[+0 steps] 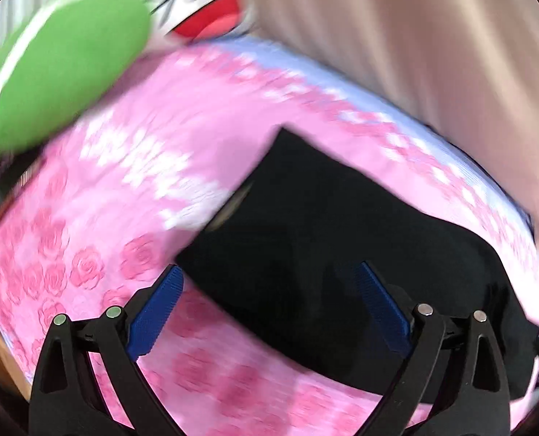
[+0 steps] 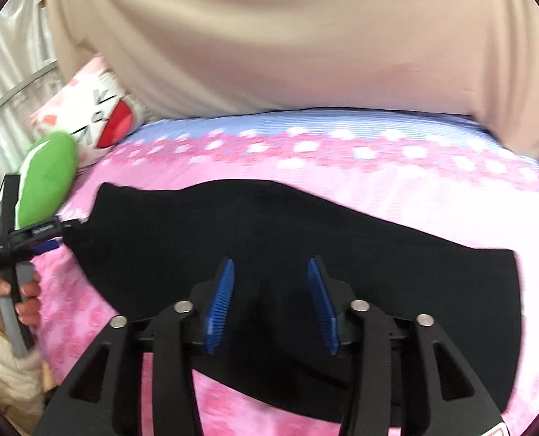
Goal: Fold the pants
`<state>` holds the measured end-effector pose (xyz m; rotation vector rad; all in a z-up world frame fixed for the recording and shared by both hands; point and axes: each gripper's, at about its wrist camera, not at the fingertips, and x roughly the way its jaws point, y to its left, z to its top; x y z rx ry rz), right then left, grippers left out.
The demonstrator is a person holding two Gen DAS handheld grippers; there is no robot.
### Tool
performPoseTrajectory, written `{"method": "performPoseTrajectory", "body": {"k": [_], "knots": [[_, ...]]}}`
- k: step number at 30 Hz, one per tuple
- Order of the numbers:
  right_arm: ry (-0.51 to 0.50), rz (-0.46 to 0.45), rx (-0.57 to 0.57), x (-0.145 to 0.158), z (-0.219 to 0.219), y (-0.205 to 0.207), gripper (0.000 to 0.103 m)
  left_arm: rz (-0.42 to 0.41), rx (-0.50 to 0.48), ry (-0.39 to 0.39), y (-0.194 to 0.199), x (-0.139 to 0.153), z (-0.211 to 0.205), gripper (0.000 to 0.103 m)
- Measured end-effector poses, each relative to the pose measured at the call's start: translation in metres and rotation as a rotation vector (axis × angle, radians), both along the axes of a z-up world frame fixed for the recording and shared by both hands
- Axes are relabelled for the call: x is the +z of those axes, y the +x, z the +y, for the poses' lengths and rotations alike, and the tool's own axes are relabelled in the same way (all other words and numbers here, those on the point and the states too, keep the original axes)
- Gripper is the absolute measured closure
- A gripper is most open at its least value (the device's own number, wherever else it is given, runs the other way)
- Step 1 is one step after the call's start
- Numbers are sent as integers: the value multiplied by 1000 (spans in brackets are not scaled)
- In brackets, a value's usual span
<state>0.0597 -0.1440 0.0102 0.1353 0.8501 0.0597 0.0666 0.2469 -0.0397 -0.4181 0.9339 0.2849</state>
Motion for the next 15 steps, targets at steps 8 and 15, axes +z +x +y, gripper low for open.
{"method": "performPoseTrajectory", "body": {"k": [8,15], "knots": [[-5,70,15,-15,-2,-10,45,31,-60,-25,1,-18,-19,9],[-96,123,129,-60,53,23,61,-20,-151,101,-9,6,-58,9]]}}
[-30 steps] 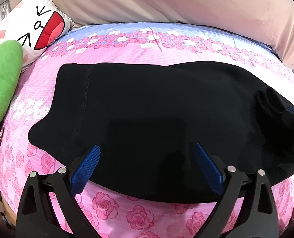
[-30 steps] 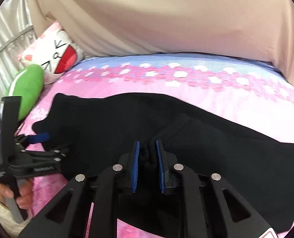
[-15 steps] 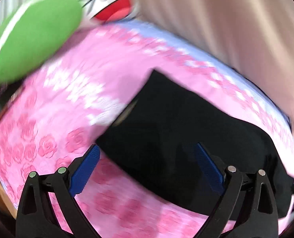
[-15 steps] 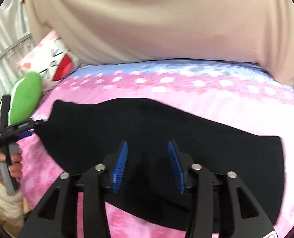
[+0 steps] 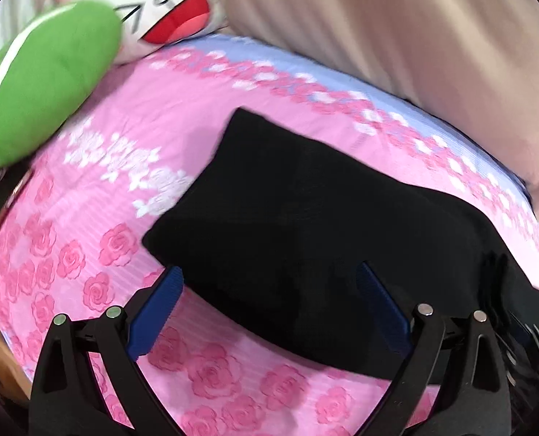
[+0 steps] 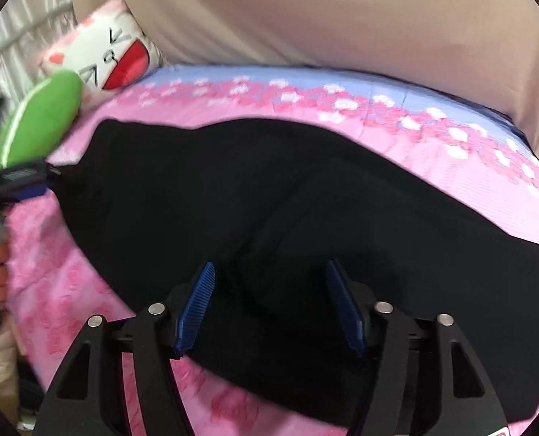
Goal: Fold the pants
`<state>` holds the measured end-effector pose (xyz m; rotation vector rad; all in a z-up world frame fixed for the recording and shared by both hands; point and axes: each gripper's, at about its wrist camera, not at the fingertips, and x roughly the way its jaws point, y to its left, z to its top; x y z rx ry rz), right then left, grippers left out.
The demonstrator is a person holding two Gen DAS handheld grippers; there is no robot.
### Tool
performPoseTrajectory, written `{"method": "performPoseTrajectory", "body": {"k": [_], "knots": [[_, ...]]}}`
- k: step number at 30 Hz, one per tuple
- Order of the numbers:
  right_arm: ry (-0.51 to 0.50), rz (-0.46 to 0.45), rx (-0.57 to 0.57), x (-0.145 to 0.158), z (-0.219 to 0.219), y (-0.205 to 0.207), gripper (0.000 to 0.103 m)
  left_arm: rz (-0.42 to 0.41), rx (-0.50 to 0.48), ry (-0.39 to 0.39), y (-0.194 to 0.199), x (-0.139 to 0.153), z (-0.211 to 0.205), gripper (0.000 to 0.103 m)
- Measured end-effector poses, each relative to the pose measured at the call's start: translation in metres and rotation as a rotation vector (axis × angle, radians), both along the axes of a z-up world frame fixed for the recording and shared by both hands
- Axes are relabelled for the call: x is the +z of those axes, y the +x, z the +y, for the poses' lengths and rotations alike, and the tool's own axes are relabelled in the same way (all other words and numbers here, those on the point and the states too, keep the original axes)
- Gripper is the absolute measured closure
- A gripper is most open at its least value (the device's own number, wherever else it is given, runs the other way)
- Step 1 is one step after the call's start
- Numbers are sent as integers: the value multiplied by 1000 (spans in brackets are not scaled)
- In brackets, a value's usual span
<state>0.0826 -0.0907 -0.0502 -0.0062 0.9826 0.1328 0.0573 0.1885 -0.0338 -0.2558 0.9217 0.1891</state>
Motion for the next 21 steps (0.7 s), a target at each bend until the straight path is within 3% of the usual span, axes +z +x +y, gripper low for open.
{"method": "performPoseTrajectory", "body": {"k": [1,2,4,8,12,14,16,19,20,21], "knots": [[-8,-8,-9,-3,-1,3,68,-2,-16,0,1,1,-1,9],[43,-17,-14,3,-8,4,90,-4,-40,-1,0,3,-6,9],[134,-39,-64,23,-27,3,91,-5,-74,2,-2,4,-12,9],[244,-181,-157,94,-74,-10,90,-11,-120,-5,3,4,-22,9],[267,-263,-118,135,-68,-6,88,-6,-128,-30,4,-1,-22,9],[250,-239,-60,127,-43,8,87,-4,-125,-35,3,-3,-20,9],[242,-150,-7,93,-17,27,86,-5,-114,-37,-2,-3,-13,9],[196,84,52,6,18,51,80,-3,-79,-44,-8,-3,4,9],[189,91,41,-8,22,48,79,-1,-57,-57,-10,-4,16,9],[197,42,38,0,22,41,72,1,-40,-66,-10,-5,24,9]]}}
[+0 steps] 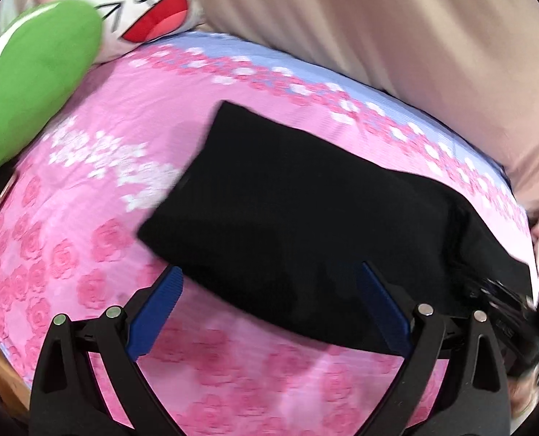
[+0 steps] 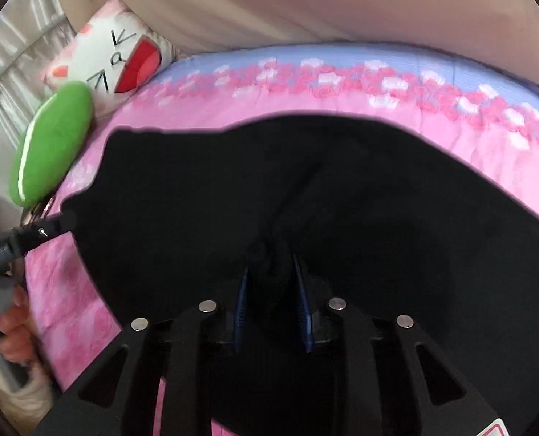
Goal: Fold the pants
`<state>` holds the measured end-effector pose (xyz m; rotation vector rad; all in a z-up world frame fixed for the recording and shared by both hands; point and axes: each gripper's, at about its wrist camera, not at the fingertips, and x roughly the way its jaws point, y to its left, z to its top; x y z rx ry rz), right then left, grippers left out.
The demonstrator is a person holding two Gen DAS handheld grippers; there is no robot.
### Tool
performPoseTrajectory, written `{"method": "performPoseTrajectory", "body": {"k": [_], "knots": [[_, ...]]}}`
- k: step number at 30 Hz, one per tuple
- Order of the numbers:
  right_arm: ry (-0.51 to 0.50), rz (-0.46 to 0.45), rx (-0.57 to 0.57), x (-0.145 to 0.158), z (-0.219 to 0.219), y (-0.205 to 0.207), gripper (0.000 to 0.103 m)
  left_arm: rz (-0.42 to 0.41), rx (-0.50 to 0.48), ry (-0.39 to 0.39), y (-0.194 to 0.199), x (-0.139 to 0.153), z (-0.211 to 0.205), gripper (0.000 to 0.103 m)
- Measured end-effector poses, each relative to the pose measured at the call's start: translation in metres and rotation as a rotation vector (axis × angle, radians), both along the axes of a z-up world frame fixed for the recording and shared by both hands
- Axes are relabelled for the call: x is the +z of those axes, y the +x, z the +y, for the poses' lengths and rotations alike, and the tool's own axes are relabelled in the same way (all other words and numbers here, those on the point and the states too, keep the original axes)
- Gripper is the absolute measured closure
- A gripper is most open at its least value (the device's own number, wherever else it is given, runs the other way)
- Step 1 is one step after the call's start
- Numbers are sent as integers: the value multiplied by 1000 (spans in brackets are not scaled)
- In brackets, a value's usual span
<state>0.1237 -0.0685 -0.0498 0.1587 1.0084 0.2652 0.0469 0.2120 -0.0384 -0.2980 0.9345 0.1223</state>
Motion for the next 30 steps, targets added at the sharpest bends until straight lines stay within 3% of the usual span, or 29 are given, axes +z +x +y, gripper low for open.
{"method": "performPoseTrajectory", "body": {"k": [3,5,6,8,10,12,13,14,16,18,21,23,26,28,30], "knots": [[72,-47,-25,31,-11,-12,71,2,70,-46,-1,-5,28,9],[27,-98,-50,52,-19,-23,68,6,106,-88,4,-14,41,9],[-8,-121,-72,60,-24,-30,62,12,111,-108,7,-18,44,9],[-42,-135,-103,64,-32,-40,56,28,116,-178,17,-30,48,9],[-67,-131,-136,65,-42,-48,54,-2,133,-171,22,-30,45,8],[-73,-122,-183,62,-62,-61,52,-5,138,-160,27,-28,39,36],[-80,-117,-207,60,-71,-66,52,-9,142,-131,28,-24,35,76],[-91,-114,-231,59,-82,-72,51,-6,139,-118,30,-20,31,87],[-107,-110,-305,59,-109,-88,51,-80,78,-120,28,12,8,89],[-102,-114,-356,58,-133,-102,50,-164,-6,-52,22,50,-29,89],[-87,-133,-426,61,-163,-118,50,-278,-203,-22,7,102,-104,89],[-80,-147,-462,62,-179,-127,50,-291,-349,-18,1,114,-163,88],[-79,-145,-472,56,-187,-133,48,-205,-478,-12,8,91,-229,80],[-70,-127,-471,48,-193,-136,47,-61,-576,18,19,47,-274,66],[-73,-102,-463,41,-196,-136,47,49,-592,19,21,16,-289,65]]}}
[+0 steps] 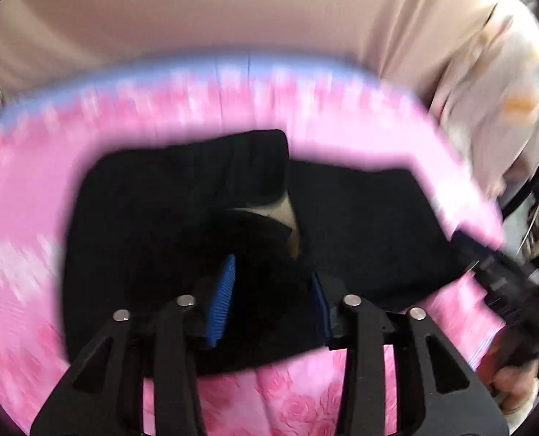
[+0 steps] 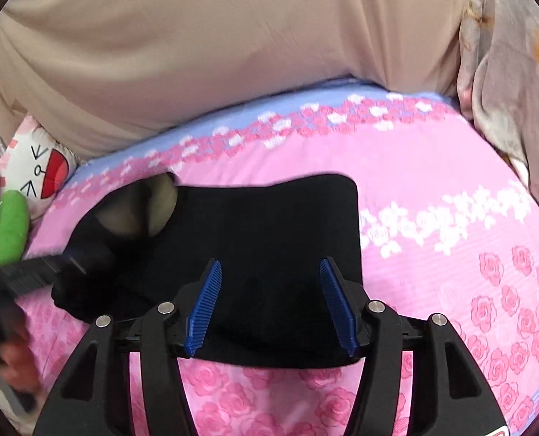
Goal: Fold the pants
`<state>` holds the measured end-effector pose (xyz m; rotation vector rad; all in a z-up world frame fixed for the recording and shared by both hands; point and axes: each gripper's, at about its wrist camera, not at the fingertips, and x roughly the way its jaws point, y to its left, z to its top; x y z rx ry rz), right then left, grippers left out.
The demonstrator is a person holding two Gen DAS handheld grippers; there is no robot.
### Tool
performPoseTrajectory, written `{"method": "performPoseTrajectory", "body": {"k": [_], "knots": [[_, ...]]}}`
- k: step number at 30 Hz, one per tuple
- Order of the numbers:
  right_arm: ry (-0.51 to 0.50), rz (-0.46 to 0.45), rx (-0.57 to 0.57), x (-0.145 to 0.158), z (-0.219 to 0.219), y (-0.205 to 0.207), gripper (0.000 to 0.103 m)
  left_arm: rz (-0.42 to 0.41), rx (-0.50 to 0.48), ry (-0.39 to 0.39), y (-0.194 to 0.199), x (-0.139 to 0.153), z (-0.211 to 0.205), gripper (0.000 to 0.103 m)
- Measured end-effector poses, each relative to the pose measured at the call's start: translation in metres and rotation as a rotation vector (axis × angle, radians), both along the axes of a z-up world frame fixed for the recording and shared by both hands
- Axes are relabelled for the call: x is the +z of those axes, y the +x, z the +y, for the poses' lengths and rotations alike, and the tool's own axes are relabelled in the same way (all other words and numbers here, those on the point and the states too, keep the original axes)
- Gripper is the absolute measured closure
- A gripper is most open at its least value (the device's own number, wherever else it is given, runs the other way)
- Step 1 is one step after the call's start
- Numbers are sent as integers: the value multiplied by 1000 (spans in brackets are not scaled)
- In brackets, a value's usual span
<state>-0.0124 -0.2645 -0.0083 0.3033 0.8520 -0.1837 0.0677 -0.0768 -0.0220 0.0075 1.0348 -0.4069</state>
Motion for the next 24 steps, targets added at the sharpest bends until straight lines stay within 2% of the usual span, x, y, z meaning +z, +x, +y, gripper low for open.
{"method": "performPoseTrajectory", "body": {"k": [1,3,4,5,8,10,12,16,17,18,19,21,24], "knots": [[-1,7,4,-2,-1,0,47,-17,-5,-3,-9,0,0,61],[7,12,16,-2,3,1,46,-66,-10,-28,-22,16,9,41],[30,2,38,0,6,3,45,-93,6,-54,-27,30,22,22],[77,-15,67,1,10,7,42,-132,29,-75,-30,42,34,16],[193,-42,185,3,30,31,35,-254,153,-30,-43,71,73,12],[233,-47,259,-1,47,50,24,-280,231,-9,-40,78,100,11],[276,-11,301,-13,64,73,24,-268,304,9,-36,76,123,11],[385,77,302,-42,80,103,24,-213,414,45,-30,56,168,11],[399,92,298,-48,85,107,26,-202,430,49,-28,51,176,11],[385,91,292,-49,90,107,48,-193,438,50,-30,47,181,11],[345,91,299,-48,99,109,64,-182,445,51,-30,44,187,11],[388,74,345,-41,110,113,68,-162,456,49,-32,39,193,11],[297,-46,429,15,131,110,69,-166,443,33,-29,41,190,11]]}}
